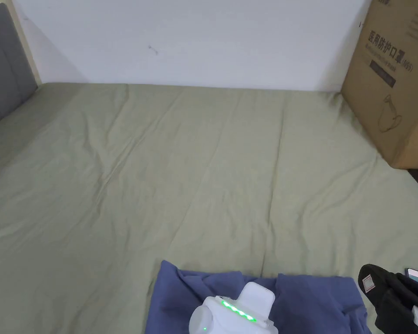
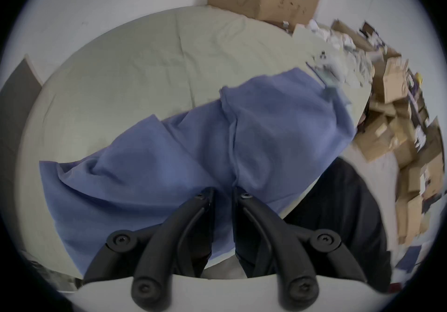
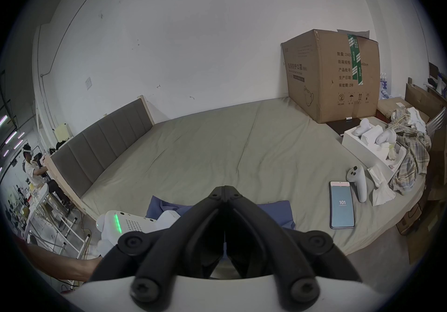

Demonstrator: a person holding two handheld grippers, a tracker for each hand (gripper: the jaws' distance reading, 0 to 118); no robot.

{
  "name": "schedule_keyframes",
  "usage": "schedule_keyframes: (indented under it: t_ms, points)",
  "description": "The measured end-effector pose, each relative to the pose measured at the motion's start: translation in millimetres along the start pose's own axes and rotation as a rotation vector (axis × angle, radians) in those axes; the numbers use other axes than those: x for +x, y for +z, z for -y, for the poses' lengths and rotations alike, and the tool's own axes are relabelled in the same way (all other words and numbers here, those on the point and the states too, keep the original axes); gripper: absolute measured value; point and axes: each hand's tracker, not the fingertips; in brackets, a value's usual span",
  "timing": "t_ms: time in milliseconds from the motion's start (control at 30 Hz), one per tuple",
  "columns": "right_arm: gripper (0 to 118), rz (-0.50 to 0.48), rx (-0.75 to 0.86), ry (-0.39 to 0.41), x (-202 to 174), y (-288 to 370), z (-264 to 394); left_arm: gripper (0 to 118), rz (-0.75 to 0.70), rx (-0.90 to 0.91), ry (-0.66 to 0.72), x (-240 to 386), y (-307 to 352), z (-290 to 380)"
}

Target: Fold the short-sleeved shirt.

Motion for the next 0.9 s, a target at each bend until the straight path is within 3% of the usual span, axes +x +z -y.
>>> schedule_keyframes:
  t_ms: [33,167,267,400,467,533,600,800,900]
  points:
    - [0,0.001,0.004,0.004,-1,2,0,16,0.08,0.048,0.026,-4,8,-4]
    - [0,0.006,0.014,0.032,-3,3,-6,16,0.176,0.2,0.027,-24,72,-21]
    - [0,0.0,0.049,0.064,-7,2,-13,16,0.078,0.435,0.034,-57,153,-30]
    - [0,-0.002,0.094,0.077,-14,-3,-22,16,-0.237,0.705,-0.008,-100,245,-22]
    - [0,-0.019,0.11,0.061,-17,-6,-23,16,-0.35,0.719,0.014,-120,271,-14]
    - [0,-0.028,0.115,0.054,-19,-9,-23,11,-0.308,0.723,0.007,-140,284,4]
    - [0,-0.034,0.117,0.054,-21,-11,-20,9,-0.382,0.763,0.016,-153,287,19]
    - [0,-0.004,0.138,0.107,-31,-14,-15,1,-0.39,0.717,0.122,-179,279,49]
    - [0,-0.001,0.132,0.12,-34,-16,-16,0,-0.393,0.699,0.111,-182,270,55]
